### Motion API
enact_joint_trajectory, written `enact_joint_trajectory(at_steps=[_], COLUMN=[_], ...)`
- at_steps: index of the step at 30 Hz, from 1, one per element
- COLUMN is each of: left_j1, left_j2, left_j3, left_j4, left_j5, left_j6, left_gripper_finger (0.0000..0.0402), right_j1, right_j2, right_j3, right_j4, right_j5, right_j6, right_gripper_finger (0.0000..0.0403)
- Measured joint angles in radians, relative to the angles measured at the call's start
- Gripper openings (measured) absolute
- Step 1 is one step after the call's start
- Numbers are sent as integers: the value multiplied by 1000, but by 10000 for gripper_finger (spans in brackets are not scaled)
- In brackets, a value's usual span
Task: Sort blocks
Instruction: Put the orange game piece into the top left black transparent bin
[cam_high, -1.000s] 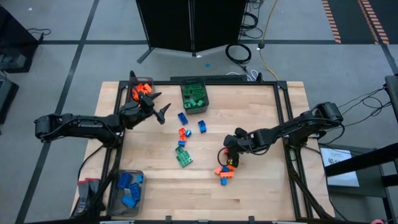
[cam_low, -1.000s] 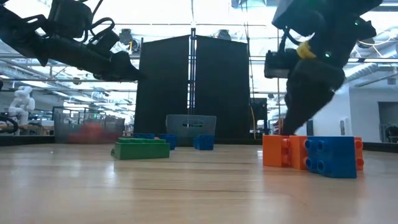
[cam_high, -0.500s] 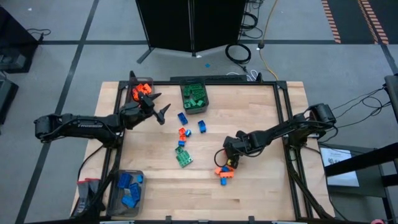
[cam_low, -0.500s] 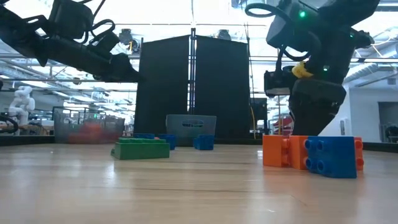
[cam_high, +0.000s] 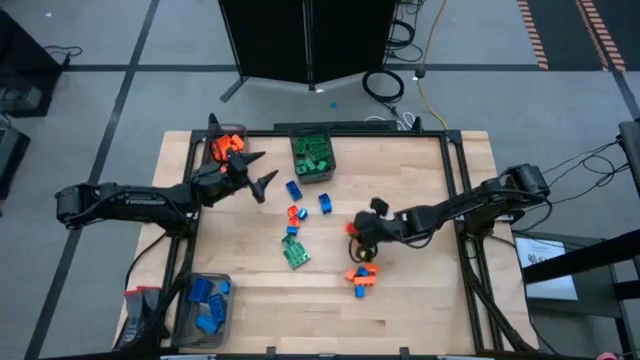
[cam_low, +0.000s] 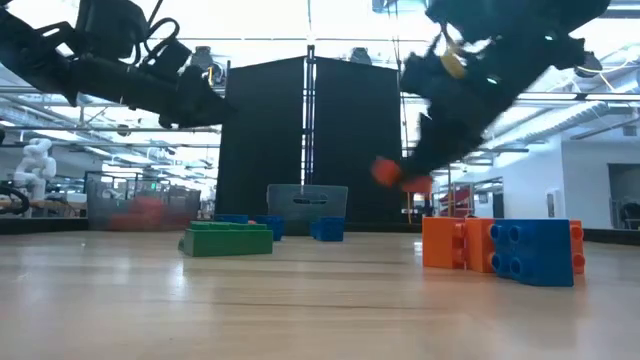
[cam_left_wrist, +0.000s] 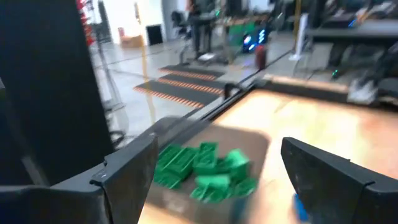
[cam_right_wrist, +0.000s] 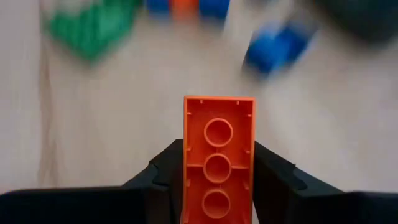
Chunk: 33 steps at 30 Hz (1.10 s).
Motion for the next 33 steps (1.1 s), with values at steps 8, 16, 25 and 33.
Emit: enact_joint_trajectory(at_steps=[8, 16, 25, 33], left_j1=[-1, -27, -79, -113], left_j2=[0, 0, 29, 96], left_j3=[0, 0, 0, 21], left_j4=[224, 431, 492, 547], left_j5=[349, 569, 566, 563], left_j6=[-88, -130, -96, -94], left_gripper_finger=[342, 342, 342, 342], right_j1=[-57, -117, -158, -168], right_j2=[-5, -5, -5, 97], right_j3=[2, 2, 6, 144], right_j4=[609, 882, 1014, 967], right_j5=[101, -61, -187, -271], right_j6=[-425, -559, -575, -598], right_gripper_finger=[122, 122, 122, 122])
